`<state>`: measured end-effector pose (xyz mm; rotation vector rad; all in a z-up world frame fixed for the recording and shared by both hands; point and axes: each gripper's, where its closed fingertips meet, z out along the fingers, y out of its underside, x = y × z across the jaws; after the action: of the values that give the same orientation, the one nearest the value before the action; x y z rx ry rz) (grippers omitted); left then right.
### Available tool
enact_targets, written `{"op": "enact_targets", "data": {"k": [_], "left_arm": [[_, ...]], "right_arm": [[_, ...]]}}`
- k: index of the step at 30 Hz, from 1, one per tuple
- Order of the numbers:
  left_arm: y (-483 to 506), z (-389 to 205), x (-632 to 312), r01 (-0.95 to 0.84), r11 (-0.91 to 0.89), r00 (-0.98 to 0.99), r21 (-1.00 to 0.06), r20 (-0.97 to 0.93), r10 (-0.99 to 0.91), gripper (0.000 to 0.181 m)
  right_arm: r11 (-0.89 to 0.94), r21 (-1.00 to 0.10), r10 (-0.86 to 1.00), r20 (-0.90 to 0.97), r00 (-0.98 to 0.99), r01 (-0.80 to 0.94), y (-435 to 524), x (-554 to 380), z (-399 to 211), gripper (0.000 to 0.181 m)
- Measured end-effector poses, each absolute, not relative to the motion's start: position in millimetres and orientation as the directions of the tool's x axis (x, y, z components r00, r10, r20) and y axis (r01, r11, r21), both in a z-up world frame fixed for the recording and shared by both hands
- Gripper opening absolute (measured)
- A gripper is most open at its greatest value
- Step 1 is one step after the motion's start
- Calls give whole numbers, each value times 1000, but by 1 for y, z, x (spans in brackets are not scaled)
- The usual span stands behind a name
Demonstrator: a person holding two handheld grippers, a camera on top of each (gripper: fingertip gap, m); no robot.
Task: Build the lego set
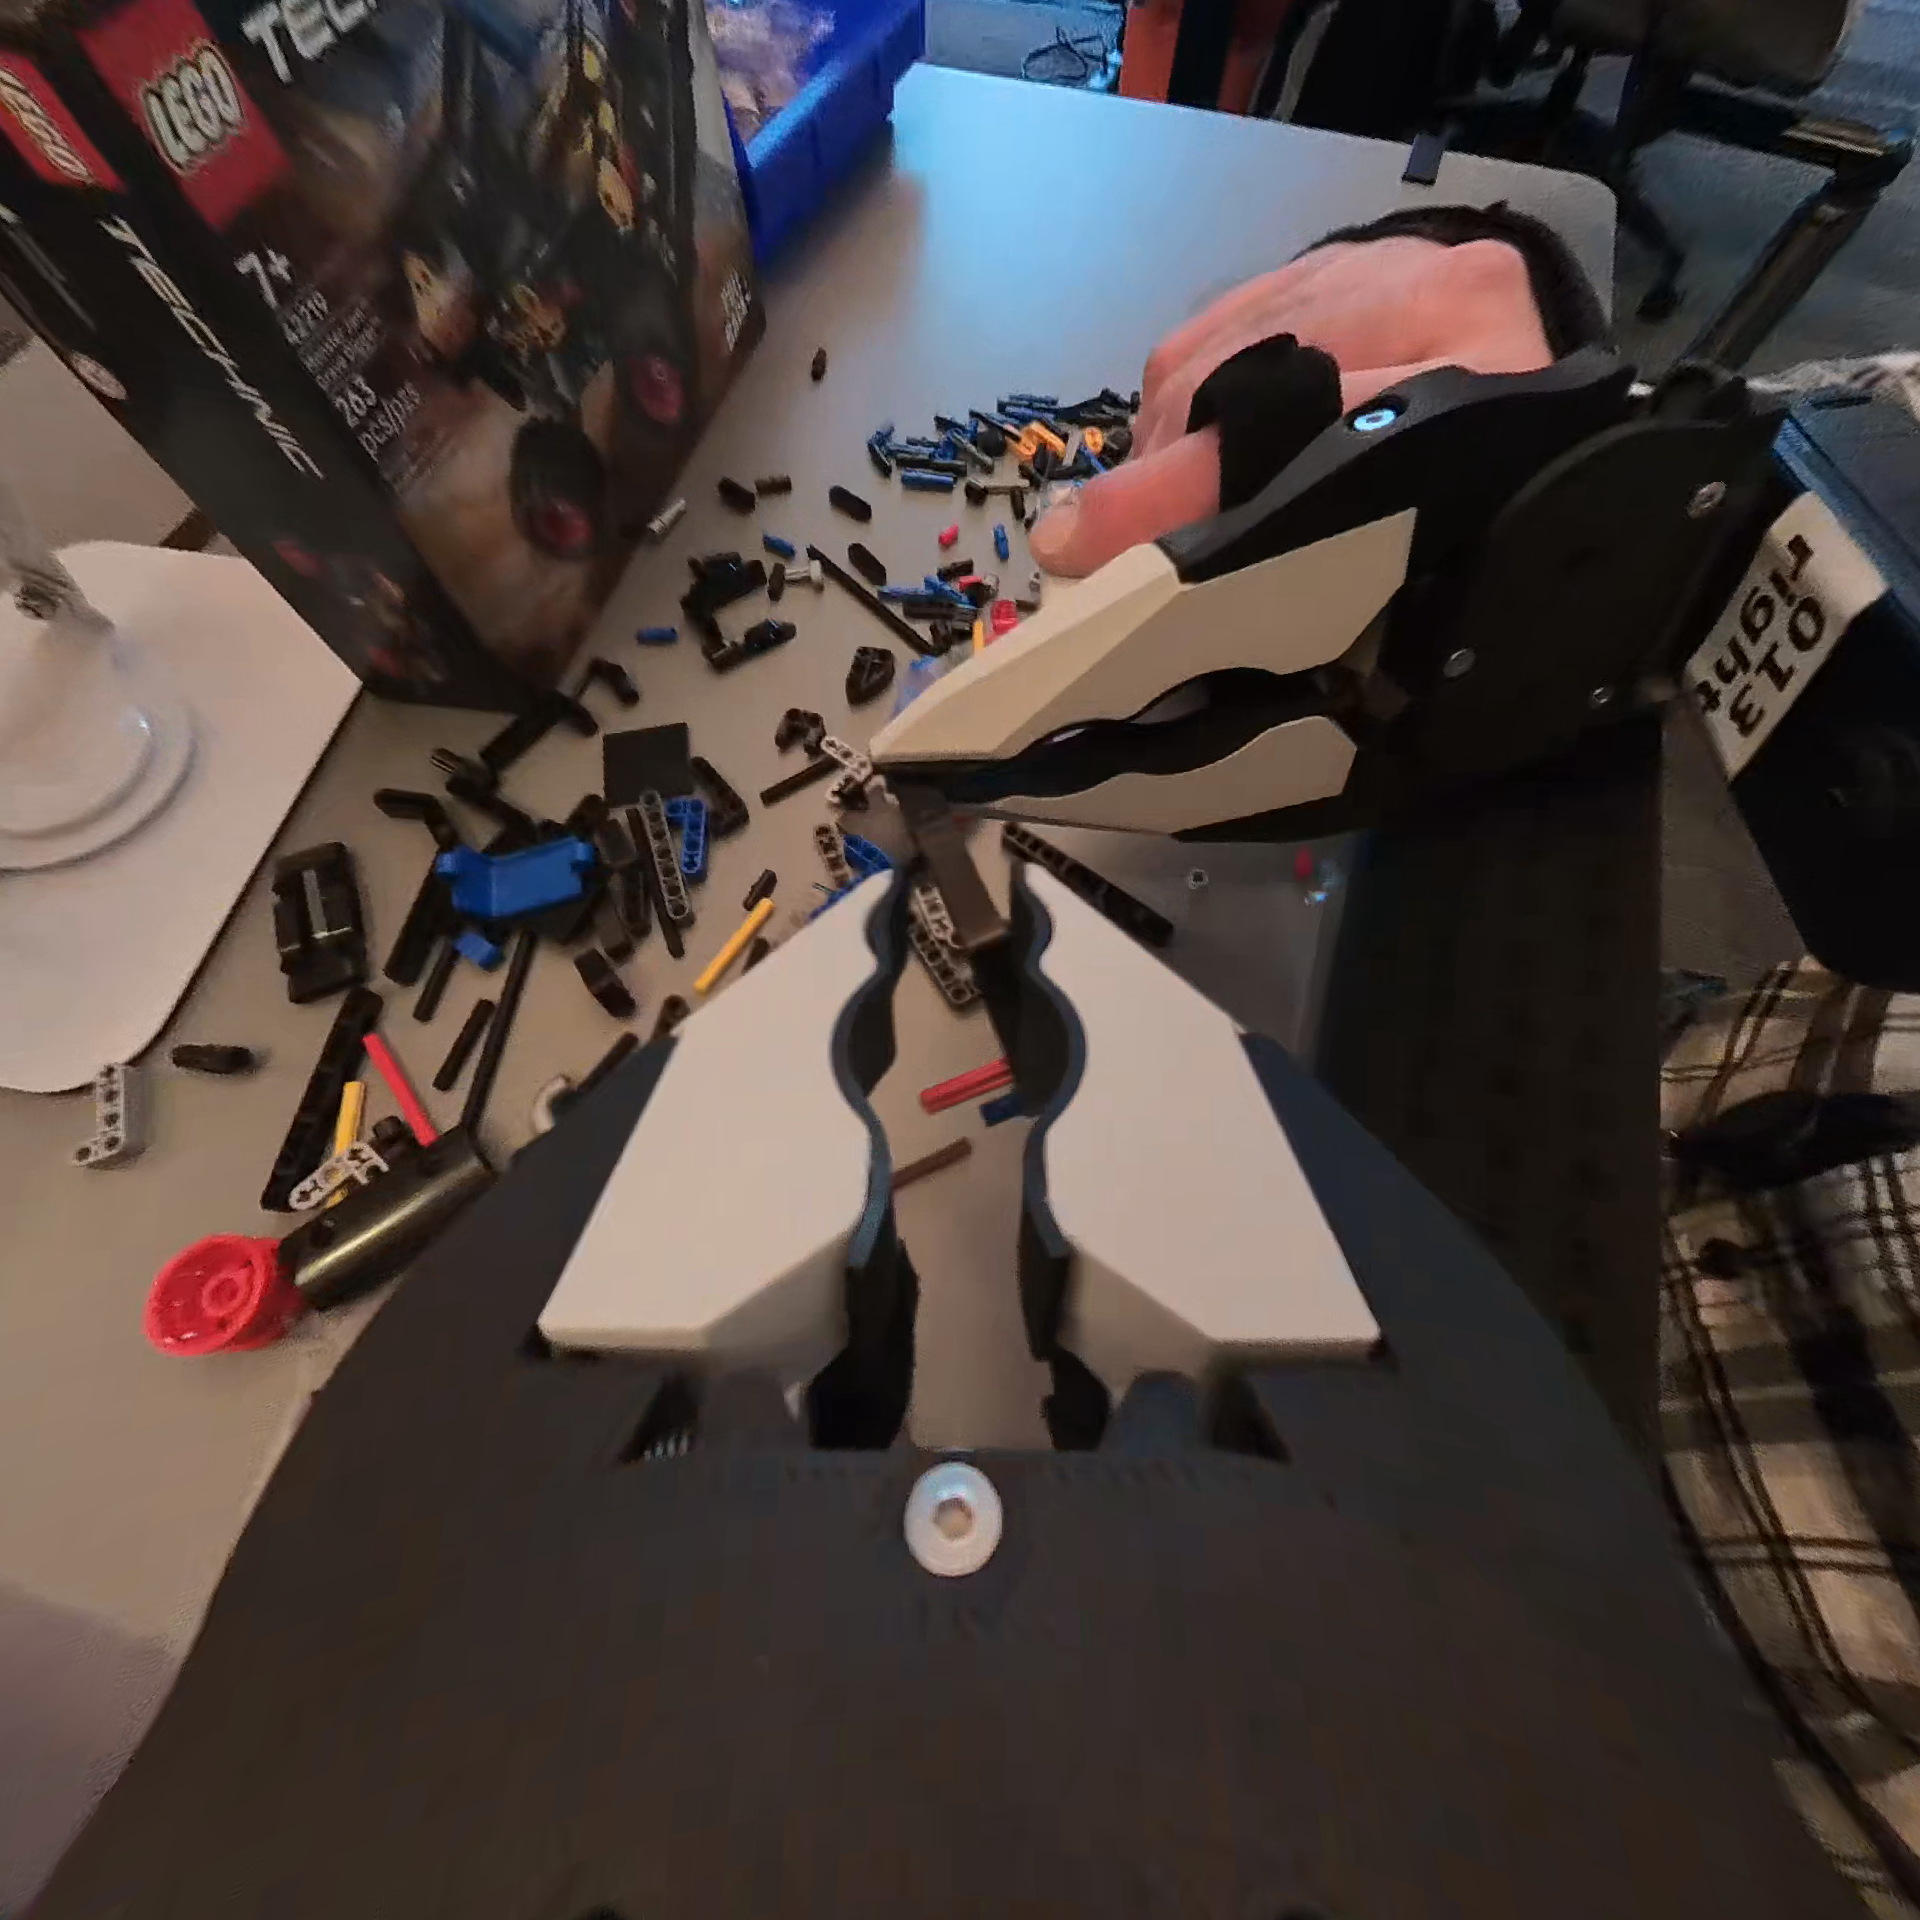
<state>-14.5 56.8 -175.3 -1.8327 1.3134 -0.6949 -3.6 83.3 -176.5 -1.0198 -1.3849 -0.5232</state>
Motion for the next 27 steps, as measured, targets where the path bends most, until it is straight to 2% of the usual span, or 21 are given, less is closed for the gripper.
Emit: {"op": "enact_targets", "data": {"k": [5,8,10,12,14,17,22,27], "left_arm": [[53,-201,-27,-628,-177,329,-758,-53,-943,6],[49,-210,-40,-660,-188,337,-727,-64,-939,6],[45,-220,-52,-701,-191,337,-687,-83,-938,6],[36,-231,-61,-725,-211,323,-655,-52,-945,6],[27,-245,-70,-762,-211,301,-612,-46,-952,6],[24,-267,-83,-819,-205,291,-536,-80,-953,6],[17,-285,-85,-842,-195,259,-503,-59,-964,6],[20,-290,-82,-829,-211,278,-518,-54,-959,26]], "right_arm": [[523,-256,295,949,110,813,72,-14,-192,6],[546,-318,384,917,105,775,61,-21,-198,9],[568,-359,438,894,97,740,55,-23,-200,20],[552,-425,511,852,112,718,54,-15,-201,19],[495,-474,555,817,154,728,66,4,-198,11],[347,-601,614,726,309,720,94,43,-189,11],[124,-729,731,526,435,673,114,75,-207,10],[-92,-739,855,284,433,667,123,63,-231,8]]}}
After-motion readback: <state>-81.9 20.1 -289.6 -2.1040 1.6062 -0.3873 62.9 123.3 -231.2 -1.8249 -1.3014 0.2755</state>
